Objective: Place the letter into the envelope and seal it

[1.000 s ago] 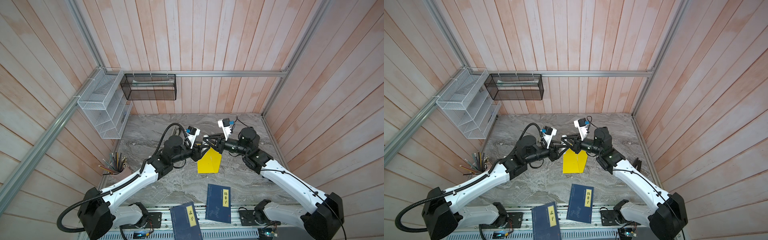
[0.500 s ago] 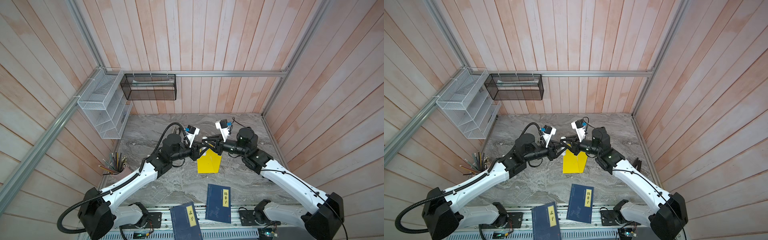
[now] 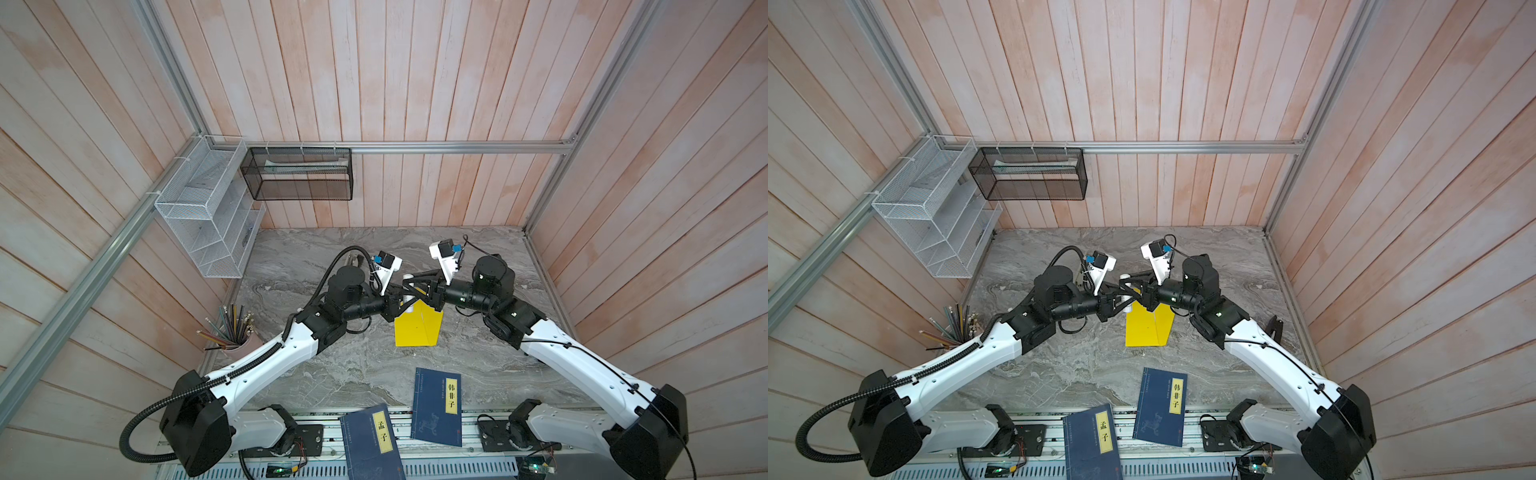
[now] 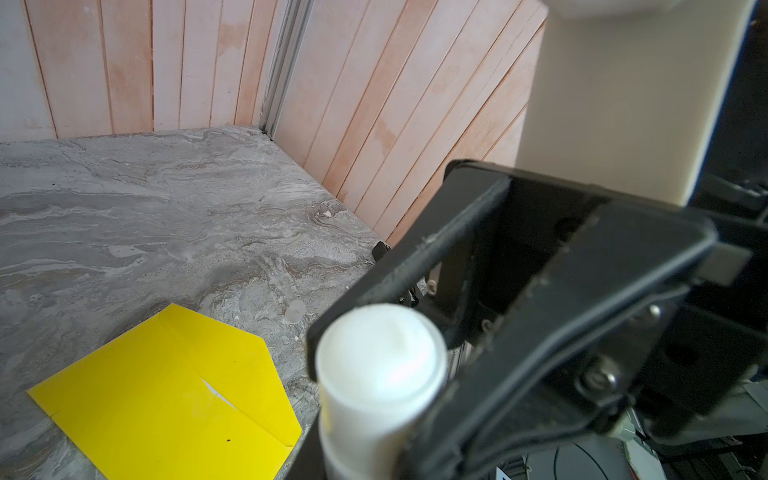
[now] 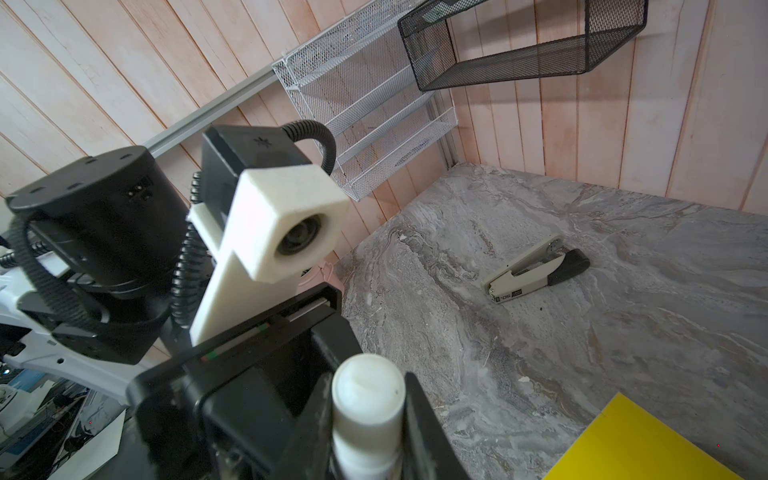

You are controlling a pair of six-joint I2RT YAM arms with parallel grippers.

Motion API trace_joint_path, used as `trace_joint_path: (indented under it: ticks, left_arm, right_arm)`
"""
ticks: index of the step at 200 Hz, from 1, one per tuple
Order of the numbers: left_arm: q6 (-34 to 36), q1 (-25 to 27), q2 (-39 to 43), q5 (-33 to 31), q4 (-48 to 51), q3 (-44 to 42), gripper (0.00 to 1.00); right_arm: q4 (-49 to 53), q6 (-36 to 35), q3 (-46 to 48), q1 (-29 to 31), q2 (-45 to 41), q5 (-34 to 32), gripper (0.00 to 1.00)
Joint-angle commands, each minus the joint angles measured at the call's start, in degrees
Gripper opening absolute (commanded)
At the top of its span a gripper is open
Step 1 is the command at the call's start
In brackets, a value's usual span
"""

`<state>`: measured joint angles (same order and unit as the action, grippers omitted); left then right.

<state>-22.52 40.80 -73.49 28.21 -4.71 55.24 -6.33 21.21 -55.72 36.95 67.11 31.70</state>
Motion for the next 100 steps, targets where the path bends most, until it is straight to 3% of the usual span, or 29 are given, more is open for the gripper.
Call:
trace_joint_path:
  ticks: [1,15,32,66,100]
  left_arm:
    - [-0.50,-0.96,0.98,-0.40,-0.17,1.13,0.17]
    - [-0.75,-1.28,1.19,-1.01,-0.36,0.91,0.05]
    - [-0.87,-1.76,2.00,-2.50,-0.90,-0.10,0.00]
    - [-1.21,-3.87,4.18,-6.25,-1.37,-2.00,0.00]
    - [-3.67,-6.90,7.60,-6.97,-5.67,-4.42,0.00]
  right_arm:
    - [0.55,-1.60,-2.19,0.56,-0.71,0.03,0.07]
    - [0.54,-1.68,-2.13,0.52,-1.12,-0.44,0.32]
    - [-0.26,-0.86,-1.74,0.40,-2.40,-1.50,0.46]
    - [-2.91,3.94,0.01,-2.92,-6.36,0.25,0.59]
    - [-10.16,11.32,6.61,-7.10,-8.93,6.06,0.58]
